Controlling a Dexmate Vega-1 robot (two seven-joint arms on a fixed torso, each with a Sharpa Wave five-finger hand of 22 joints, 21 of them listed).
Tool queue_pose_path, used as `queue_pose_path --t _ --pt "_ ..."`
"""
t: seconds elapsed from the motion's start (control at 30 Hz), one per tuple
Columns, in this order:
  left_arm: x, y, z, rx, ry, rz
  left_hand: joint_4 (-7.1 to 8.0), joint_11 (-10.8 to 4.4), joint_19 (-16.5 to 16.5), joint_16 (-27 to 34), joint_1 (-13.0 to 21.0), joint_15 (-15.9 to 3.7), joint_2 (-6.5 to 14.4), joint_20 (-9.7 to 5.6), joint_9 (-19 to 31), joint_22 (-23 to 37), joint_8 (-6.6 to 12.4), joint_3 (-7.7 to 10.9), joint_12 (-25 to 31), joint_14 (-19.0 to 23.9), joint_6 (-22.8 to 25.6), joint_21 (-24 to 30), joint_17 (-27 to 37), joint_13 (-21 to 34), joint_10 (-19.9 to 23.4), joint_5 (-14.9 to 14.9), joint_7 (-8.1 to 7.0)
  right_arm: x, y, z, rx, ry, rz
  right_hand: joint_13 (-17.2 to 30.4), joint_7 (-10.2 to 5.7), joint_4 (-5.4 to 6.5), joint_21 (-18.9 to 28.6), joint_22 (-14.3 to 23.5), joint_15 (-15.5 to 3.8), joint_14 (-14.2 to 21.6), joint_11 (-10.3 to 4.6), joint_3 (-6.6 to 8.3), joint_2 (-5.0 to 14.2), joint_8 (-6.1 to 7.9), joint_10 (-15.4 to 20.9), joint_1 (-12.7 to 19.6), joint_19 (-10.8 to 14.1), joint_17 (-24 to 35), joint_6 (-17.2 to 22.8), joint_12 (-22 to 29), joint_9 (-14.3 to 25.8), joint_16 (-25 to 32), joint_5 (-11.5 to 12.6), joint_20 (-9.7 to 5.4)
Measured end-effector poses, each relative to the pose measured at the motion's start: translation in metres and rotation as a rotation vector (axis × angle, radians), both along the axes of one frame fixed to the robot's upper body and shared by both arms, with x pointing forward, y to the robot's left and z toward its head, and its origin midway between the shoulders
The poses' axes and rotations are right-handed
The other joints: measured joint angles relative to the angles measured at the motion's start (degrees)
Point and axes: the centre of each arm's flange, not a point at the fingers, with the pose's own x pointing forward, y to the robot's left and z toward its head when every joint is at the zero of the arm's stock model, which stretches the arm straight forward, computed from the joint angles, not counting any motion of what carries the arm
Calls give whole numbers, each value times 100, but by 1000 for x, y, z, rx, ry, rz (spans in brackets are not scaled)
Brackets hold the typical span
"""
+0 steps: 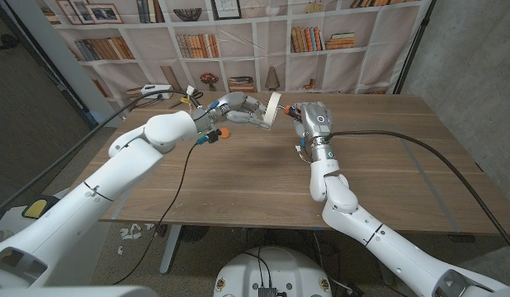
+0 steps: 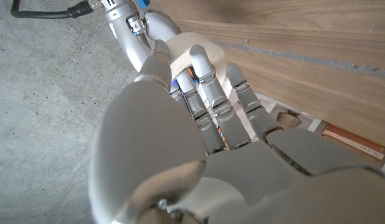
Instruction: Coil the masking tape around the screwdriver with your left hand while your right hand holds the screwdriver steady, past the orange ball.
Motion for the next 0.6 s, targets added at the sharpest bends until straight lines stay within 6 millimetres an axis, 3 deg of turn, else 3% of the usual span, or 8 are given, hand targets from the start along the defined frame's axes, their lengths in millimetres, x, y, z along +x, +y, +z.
queue_pose_path --t 0.47,0.6 --pt "16 -7 -10 47 90 -9 12 0 0 -28 2 -31 1 0 6 -26 -13 -35 -25 32 -11 83 28 3 0 0 47 -1 -8 6 116 -69 45 19 73 3 49 -28 0 103 8 -47 1 -18 70 -1 1 29 73 0 -2 -44 26 0" --pt "19 -8 -11 57 107 -6 7 -1 0 -43 145 -31 67 0 45 -26 -13 -40 -45 32 -9 105 34 4 -2 -33 47 -1 -12 7 174 -80 97 19 103 3 49 -28 -1 104 -1 -47 1 -22 80 -1 -21 29 103 1 -5 -46 26 21"
